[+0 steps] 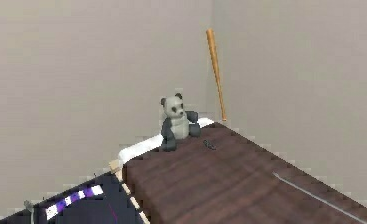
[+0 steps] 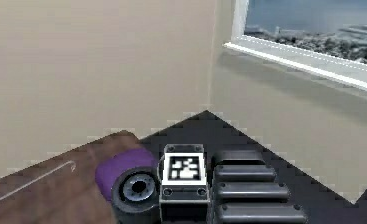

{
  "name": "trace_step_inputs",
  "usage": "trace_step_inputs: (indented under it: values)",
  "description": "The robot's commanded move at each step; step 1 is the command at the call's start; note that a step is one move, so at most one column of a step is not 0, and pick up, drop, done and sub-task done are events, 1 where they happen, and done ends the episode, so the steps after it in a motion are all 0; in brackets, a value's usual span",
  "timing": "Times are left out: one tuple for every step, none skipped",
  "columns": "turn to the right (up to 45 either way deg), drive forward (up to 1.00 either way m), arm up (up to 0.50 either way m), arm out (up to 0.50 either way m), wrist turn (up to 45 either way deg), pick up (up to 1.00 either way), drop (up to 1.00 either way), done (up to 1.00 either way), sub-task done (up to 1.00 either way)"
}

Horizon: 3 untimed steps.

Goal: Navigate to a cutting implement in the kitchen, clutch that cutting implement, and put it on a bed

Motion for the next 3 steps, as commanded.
trace_step_inputs:
  values:
    - [0.0,0.15,0.0,0.0,0.0,0.0,0.0,0.0,0.0]
    - [45.0,0.0,0.0,0.0,0.0,0.0,0.0,0.0,0.0]
    - [36.0,0.0,0.0,0.0,0.0,0.0,0.0,0.0,0.0]
